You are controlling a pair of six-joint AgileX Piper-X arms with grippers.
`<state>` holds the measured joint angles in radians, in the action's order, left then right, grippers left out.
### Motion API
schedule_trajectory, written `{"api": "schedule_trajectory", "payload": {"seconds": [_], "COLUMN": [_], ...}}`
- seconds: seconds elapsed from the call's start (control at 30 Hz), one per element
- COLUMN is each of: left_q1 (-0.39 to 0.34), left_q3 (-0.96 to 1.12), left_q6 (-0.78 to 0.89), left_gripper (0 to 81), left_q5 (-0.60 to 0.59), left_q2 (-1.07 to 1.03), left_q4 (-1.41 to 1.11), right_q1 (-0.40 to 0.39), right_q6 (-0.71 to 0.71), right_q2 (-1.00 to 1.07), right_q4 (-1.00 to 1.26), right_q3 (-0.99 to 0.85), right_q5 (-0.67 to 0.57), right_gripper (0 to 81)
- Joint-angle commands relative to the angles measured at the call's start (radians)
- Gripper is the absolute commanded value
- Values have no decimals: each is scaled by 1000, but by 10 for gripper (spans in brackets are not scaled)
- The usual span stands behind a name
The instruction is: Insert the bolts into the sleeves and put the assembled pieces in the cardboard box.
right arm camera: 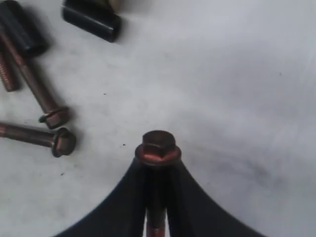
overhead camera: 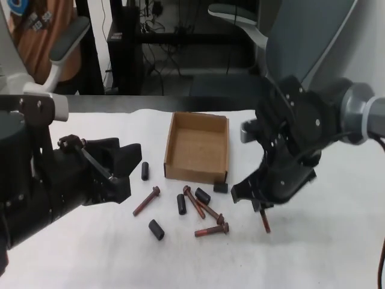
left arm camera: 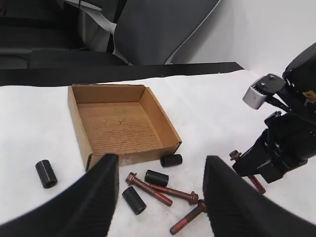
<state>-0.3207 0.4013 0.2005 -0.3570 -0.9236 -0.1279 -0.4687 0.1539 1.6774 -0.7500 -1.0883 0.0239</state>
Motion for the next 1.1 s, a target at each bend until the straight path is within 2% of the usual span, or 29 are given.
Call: {"api": "schedule_trajectory", "payload": {"seconds": [0.0, 0.07, 0.17, 0.23, 0.3, 0.4, 0.63, 0.7, 0.83, 0.93, 1.07], "left_q1": [-5, -5, -11, -42, -72, -112, -156, -178, -249, -305, -330], "left_q3": [10, 10, 27, 65, 124, 232, 425, 459, 491, 491, 491], "left_q6": [-14, -49, -192, -362, -401, -303, 269, 398, 477, 474, 515], "left_gripper": [494, 470, 410, 410, 410, 410, 410, 410, 354, 360, 521], "left_q5": [33, 87, 71, 33, 82, 143, 134, 205, 368, 428, 462], "left_q2": [7, -9, -68, -140, -210, -330, -493, -505, -509, -522, -575], "left_q4": [30, 79, 159, 230, 321, 466, 573, 588, 611, 611, 641], "right_q1": [-8, -9, -9, -9, -9, -9, -5, -4, -4, -4, -4], "right_q6": [-64, -48, -50, -51, -51, -51, -112, -113, -113, -125, -130], "right_q2": [-37, -58, -90, -111, -127, -150, -201, -213, -223, -226, -237], "right_q4": [-28, -51, -48, -35, -23, -24, -24, -24, -33, -33, -49], "right_q3": [-17, -17, -17, -17, -17, -24, -29, -29, -29, -29, -29], "right_q5": [-11, -2, 1, 1, -4, -24, -37, -37, -56, -98, -140], "right_gripper": [0, 0, 0, 0, 0, 0, 0, 0, 0, 0, 0]}}
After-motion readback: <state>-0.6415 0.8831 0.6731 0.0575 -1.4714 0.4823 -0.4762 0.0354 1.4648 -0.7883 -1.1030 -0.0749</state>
